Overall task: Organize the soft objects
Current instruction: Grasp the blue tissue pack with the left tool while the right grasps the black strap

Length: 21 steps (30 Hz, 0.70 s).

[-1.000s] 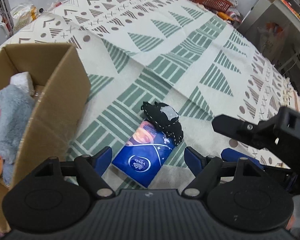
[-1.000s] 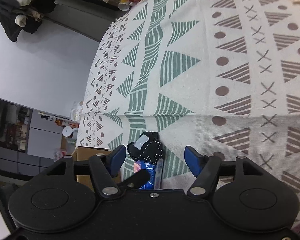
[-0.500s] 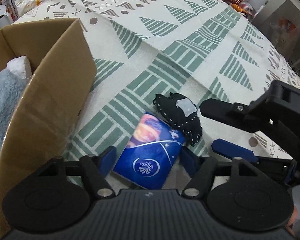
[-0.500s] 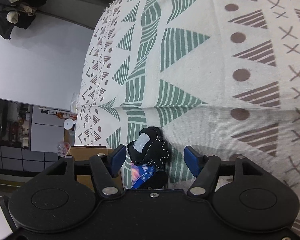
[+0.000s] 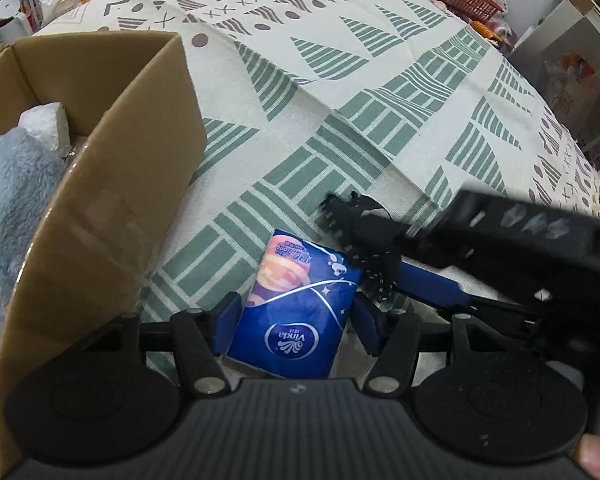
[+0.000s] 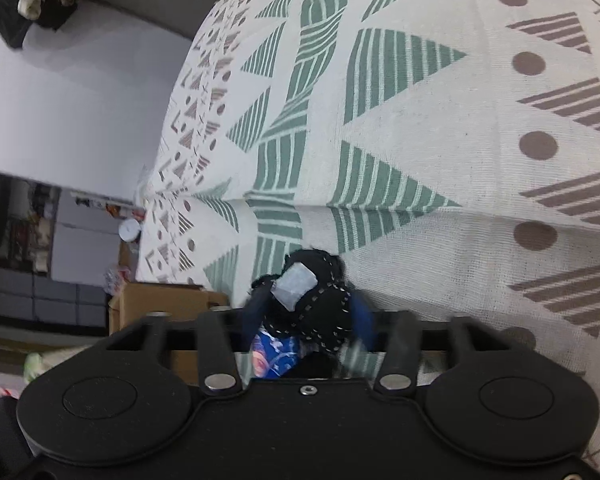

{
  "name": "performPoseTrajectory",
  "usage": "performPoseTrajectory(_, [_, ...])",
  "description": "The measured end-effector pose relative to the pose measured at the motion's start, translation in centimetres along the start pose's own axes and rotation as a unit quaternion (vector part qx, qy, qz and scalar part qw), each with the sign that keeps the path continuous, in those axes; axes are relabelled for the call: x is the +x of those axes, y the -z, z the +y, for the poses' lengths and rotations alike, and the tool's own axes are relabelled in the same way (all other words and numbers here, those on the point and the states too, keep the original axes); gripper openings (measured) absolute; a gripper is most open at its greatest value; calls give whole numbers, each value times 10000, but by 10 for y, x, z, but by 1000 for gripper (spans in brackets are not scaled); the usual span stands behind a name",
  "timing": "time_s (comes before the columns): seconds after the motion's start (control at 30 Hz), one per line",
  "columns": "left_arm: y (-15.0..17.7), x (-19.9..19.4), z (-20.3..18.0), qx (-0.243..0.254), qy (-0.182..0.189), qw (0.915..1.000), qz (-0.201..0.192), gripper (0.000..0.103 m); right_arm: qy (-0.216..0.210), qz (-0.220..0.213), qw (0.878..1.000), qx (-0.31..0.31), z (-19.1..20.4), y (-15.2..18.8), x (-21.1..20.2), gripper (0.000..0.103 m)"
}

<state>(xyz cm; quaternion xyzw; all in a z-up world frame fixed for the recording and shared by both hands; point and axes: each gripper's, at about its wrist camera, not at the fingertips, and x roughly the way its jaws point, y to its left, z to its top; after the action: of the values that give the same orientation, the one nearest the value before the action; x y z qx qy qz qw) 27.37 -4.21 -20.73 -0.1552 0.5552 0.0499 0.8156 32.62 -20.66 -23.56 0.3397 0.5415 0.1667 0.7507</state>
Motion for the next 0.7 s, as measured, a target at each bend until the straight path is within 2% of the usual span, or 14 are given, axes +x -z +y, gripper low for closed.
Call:
performPoseTrajectory(0.17, [0,-3,-1,20,23,10000,59,57,-2,1,10000,72,-2,3,-4,27])
performPoseTrajectory(0.33, [5,-14,-2,90,-3,10000,39,57,117,-164,9998,-61,1,10,-20,26])
performPoseTrajectory(0.7, [6,-59,-4,223,223,9991,-295,57,-171,-744,9963,-393,20,26,-69,26])
